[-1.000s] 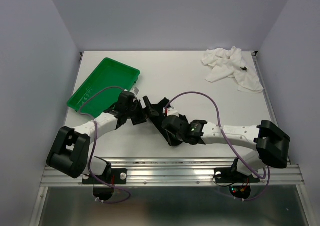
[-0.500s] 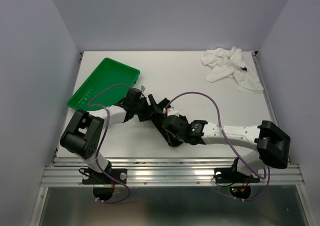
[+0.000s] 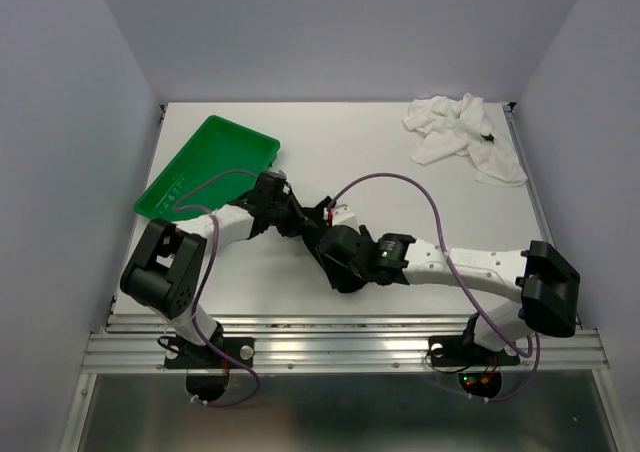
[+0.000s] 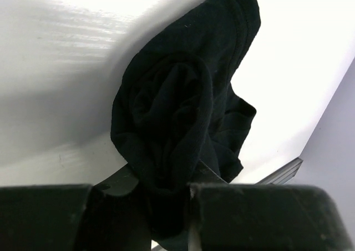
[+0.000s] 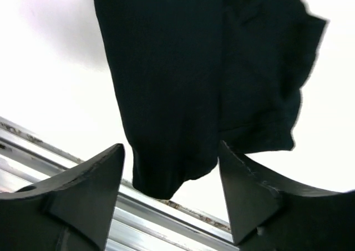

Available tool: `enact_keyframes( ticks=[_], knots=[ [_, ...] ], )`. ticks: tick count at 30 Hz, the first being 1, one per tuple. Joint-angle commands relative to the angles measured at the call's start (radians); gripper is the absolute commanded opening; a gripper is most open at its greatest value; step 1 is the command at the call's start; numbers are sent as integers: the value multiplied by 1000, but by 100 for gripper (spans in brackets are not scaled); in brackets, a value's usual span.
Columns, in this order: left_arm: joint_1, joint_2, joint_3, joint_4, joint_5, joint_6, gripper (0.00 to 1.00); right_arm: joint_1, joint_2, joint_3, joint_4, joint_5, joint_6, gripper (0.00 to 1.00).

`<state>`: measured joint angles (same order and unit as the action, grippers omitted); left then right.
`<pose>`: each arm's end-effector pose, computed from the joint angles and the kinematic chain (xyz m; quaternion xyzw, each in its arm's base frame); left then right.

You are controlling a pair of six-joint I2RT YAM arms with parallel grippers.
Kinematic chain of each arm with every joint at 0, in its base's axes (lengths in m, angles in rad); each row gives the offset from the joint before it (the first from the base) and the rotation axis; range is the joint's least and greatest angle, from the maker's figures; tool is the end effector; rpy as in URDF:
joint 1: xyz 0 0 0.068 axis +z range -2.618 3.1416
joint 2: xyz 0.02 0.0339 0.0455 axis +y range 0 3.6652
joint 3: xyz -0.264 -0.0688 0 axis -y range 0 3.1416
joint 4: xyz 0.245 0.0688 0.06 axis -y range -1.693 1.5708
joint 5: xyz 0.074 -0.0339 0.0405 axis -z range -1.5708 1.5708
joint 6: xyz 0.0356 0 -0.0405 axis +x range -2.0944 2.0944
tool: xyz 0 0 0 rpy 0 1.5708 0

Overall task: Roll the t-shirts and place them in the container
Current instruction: Roll the T-shirt to the center of the board.

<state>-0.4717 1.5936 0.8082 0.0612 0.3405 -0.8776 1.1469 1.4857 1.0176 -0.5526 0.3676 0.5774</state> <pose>0.2817 -0.1570 0.1754 -0.1129 0.8941 -0.3735 0.2197 0.1348 0.2676 0.2281 -0.2182 0.9220 0.0883 0.3073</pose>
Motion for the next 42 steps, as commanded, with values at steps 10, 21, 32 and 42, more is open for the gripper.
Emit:
enact_keyframes(
  ticks=[10, 21, 32, 42],
  knots=[
    [-21, -54, 100, -156, -64, -60, 0, 200, 159, 242, -240, 381, -37, 85],
    [-21, -57, 109, -164, -67, -52, 0, 220, 295, 227, -185, 441, -50, 74],
    [-21, -64, 111, -178, -70, -44, 0, 220, 335, 156, -98, 465, -31, 49],
    [-22, -84, 106, -184, -81, -26, 0, 191, 335, 134, -78, 482, -16, 9]
  ],
)
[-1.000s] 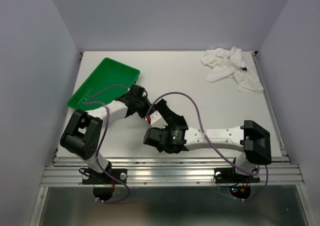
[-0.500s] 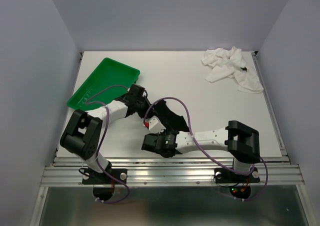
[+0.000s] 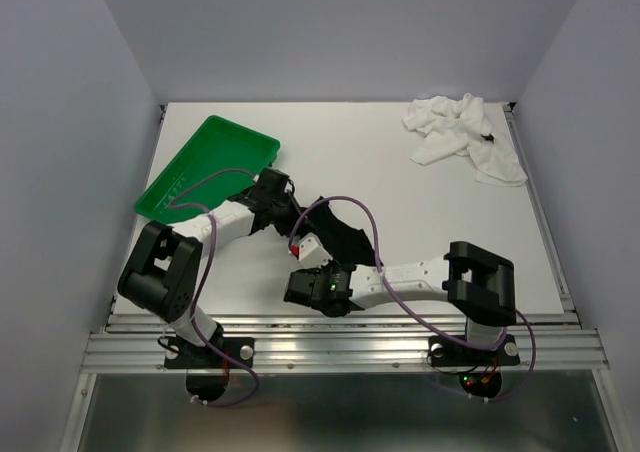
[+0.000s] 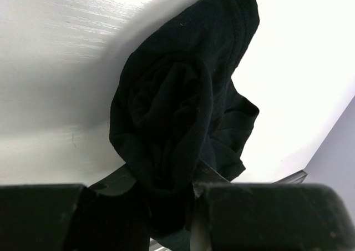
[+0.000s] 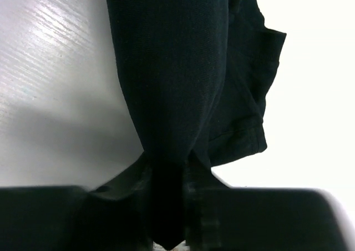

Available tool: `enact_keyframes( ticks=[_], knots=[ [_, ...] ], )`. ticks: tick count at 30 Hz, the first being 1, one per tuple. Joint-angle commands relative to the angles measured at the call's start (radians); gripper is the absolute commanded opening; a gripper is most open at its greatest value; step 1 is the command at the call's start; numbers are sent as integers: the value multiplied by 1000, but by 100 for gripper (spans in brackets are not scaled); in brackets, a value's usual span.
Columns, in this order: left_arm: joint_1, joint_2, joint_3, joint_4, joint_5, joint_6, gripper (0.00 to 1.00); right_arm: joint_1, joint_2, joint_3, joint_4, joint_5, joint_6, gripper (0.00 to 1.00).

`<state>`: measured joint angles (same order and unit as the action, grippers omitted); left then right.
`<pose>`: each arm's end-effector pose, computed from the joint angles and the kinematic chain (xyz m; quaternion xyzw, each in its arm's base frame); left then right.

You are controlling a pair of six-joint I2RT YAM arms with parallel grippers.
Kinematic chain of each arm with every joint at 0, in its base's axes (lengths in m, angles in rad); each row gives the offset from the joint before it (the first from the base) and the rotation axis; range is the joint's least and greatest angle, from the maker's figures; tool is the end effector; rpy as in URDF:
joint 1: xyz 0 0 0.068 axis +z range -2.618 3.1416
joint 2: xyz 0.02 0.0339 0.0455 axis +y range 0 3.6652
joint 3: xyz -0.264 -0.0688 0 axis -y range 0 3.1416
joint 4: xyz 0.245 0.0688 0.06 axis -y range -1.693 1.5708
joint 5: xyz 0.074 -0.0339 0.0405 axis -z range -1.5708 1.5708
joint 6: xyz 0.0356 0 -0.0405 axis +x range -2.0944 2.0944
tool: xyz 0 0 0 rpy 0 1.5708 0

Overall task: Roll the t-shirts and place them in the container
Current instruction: Roll the T-shirt to the center of the board.

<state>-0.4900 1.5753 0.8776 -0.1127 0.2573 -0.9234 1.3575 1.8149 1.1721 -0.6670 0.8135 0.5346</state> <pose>0.2800 -0.1596 0.1875 -0.1515 0.9096 -0.3296 0.2025 0.0975 0.3281 0.1757 -0.3170 0.8552 -0.1325 0.3881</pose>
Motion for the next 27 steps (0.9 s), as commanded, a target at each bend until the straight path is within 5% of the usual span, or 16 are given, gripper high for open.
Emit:
enact_keyframes(
  ticks=[1, 3, 9, 12, 20, 27],
  knots=[
    [-4, -76, 35, -10, 0, 29, 0, -20, -9, -26, 47, 23, 27, 5],
    [-4, -101, 35, -12, 0, 55, 6, -32, -26, -35, 63, -5, 27, 1],
    [-4, -150, 57, -67, -19, 122, 70, -104, -147, -116, 208, -212, -8, 1],
    [-2, -159, 72, -103, -35, 143, 84, -142, -203, -147, 247, -341, -19, 1],
    [-4, -208, 129, -169, -81, 179, 86, -268, -279, -207, 351, -681, -24, 1],
    [-2, -267, 90, -157, -81, 172, 72, -391, -318, -265, 411, -965, -12, 1]
  ],
)
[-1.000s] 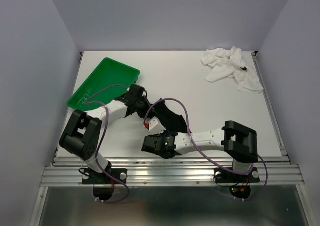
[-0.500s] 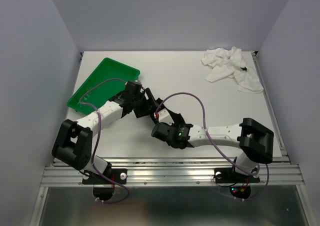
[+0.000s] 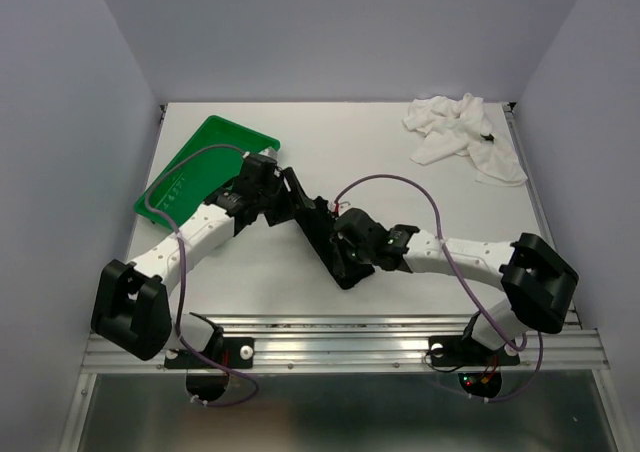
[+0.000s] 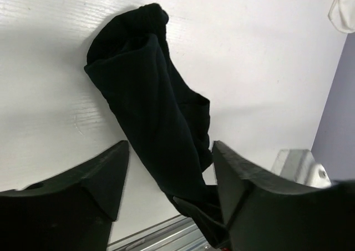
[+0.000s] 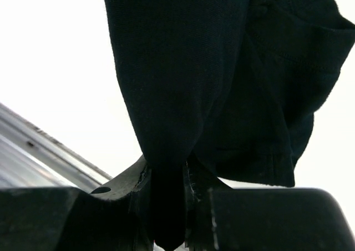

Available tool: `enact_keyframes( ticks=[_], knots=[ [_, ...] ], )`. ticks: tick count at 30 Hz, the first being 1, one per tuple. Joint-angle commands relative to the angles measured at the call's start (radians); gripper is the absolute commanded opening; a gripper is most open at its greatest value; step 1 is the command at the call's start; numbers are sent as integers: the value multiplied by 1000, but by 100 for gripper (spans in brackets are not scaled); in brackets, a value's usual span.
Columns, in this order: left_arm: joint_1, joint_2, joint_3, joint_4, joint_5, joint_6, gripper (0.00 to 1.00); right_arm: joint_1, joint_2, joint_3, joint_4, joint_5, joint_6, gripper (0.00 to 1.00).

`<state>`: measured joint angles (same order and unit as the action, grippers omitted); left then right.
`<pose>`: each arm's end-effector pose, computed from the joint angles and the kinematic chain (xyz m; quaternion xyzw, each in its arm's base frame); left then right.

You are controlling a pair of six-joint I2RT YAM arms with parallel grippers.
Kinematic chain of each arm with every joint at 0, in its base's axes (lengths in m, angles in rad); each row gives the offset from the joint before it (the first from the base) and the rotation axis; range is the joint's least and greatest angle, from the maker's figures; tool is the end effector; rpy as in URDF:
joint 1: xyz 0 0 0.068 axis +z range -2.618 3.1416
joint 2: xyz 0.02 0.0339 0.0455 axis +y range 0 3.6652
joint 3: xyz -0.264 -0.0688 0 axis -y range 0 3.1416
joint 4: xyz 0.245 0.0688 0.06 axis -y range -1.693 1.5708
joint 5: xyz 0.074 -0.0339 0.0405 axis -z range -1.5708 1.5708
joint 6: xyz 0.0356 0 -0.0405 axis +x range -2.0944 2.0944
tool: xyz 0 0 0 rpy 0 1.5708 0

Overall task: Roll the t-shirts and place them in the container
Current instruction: Roll the T-shirt to the center of the board.

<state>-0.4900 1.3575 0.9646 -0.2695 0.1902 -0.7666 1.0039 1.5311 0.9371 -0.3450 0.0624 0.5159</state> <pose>0.2609 -0.1468 0.2661 -0.0821 0.8918 -0.3257 0.3032 0.1688 0.2610 0.2015 -0.2201 0.9243 0.1924 0.2455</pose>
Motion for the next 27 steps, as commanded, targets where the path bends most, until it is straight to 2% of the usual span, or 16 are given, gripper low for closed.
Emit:
enact_keyframes(
  ticks=[1, 3, 4, 14, 22, 27],
  knots=[
    [-2, -55, -10, 9, -8, 15, 67, -65, -37, -40, 104, -264, 12, 1],
    [-4, -57, -21, 18, -3, 13, 61, -94, -42, -70, 121, -323, 18, 1],
    [-4, -60, -27, 27, 5, 16, 55, -109, -45, -80, 141, -352, 19, 1],
    [-10, -49, -52, 85, 57, 46, 17, -301, -77, -202, 294, -677, 107, 1],
    [-39, 69, -3, 134, 89, 73, 0, -398, 12, -201, 302, -831, 108, 1],
    [-50, 149, 37, 159, 88, 89, 0, -433, 56, -198, 301, -877, 113, 1]
  ],
)
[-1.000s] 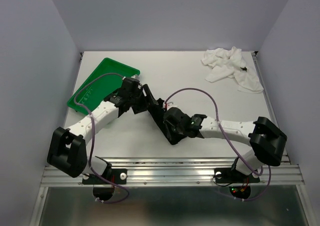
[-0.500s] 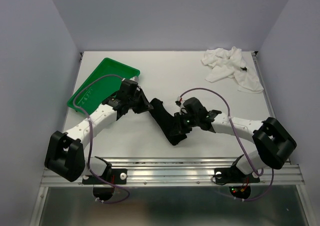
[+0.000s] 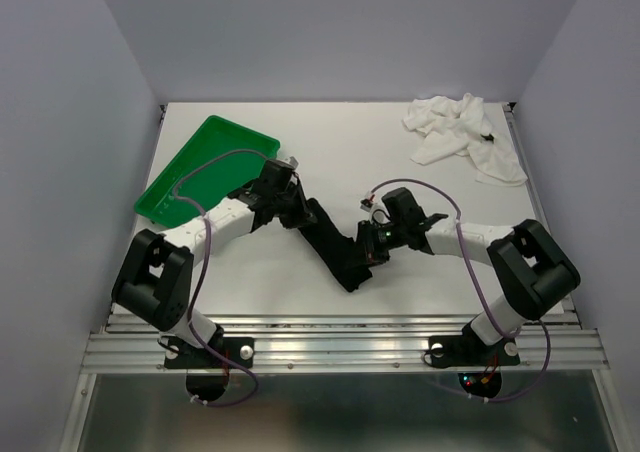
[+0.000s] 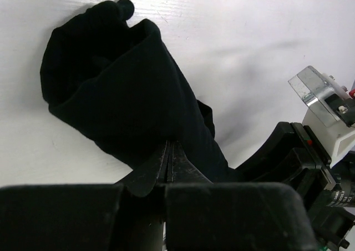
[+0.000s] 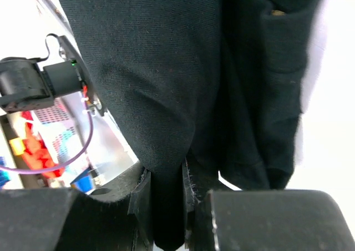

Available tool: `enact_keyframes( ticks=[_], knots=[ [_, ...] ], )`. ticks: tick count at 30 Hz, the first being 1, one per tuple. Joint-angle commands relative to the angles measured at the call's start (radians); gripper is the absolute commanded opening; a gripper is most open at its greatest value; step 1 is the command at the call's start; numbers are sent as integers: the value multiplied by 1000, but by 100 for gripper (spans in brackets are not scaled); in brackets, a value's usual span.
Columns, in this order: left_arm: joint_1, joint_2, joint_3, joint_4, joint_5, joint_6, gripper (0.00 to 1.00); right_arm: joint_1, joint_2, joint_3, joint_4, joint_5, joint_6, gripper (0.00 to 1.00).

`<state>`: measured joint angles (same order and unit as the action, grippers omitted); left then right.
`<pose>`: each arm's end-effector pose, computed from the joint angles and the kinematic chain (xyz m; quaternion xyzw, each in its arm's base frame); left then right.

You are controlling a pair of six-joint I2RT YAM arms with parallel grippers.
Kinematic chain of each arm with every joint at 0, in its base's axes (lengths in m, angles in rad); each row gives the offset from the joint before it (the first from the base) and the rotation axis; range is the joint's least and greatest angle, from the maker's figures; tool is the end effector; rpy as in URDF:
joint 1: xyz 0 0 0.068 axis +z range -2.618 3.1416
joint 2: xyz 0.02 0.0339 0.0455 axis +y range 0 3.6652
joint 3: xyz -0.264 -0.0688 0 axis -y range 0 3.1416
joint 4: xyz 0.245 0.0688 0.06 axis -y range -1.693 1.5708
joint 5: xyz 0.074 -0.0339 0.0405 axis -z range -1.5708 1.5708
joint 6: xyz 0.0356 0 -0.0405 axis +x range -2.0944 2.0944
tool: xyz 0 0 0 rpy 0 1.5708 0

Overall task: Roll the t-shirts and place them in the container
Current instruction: Roll the T-shirt to the center of the board.

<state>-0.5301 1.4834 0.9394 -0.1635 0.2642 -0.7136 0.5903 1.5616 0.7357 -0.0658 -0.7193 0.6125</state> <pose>0.2714 -0.1698 0.2306 -0.0276 0.9016 -0.3388 0.2674 0.2288 0.1815 0.1596 -0.1074 0.8838 0.4500 0.0693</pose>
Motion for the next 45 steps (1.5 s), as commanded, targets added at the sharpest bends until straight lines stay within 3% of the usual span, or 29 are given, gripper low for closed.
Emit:
enact_keyframes(
  ticks=[1, 5, 9, 12, 15, 20, 27, 30, 35, 40, 45],
  knots=[
    [-11, 46, 67, 64, 12, 37, 0, -35, 31, 4, 21, -103, 16, 1],
    [-13, 101, 93, 74, 12, 52, 0, -73, 57, 13, 15, -123, 3, 1],
    [-15, 143, 105, 87, 13, 55, 0, -96, 83, 65, -58, -82, -45, 10],
    [-15, 181, 125, 94, 18, 57, 0, -107, 101, 126, -166, 6, -95, 34],
    [-15, 241, 156, 96, 26, 68, 0, -116, 71, 152, -265, 121, -137, 66],
    [-18, 297, 193, 96, 36, 80, 0, -116, -58, 157, -425, 284, -168, 84],
    [-25, 333, 223, 90, 50, 94, 0, -116, -265, 183, -543, 498, -100, 78],
    [-25, 324, 217, 76, 46, 103, 0, -72, -331, 209, -539, 505, -53, 50],
    [-25, 299, 181, 74, 41, 111, 0, 48, -324, 208, -464, 505, 45, 26],
    [-24, 276, 153, 73, 32, 114, 0, 108, -262, 134, -301, 492, 157, 22],
    [-24, 264, 133, 70, 32, 120, 0, 108, -236, -59, -145, 472, 248, 18]
  ],
)
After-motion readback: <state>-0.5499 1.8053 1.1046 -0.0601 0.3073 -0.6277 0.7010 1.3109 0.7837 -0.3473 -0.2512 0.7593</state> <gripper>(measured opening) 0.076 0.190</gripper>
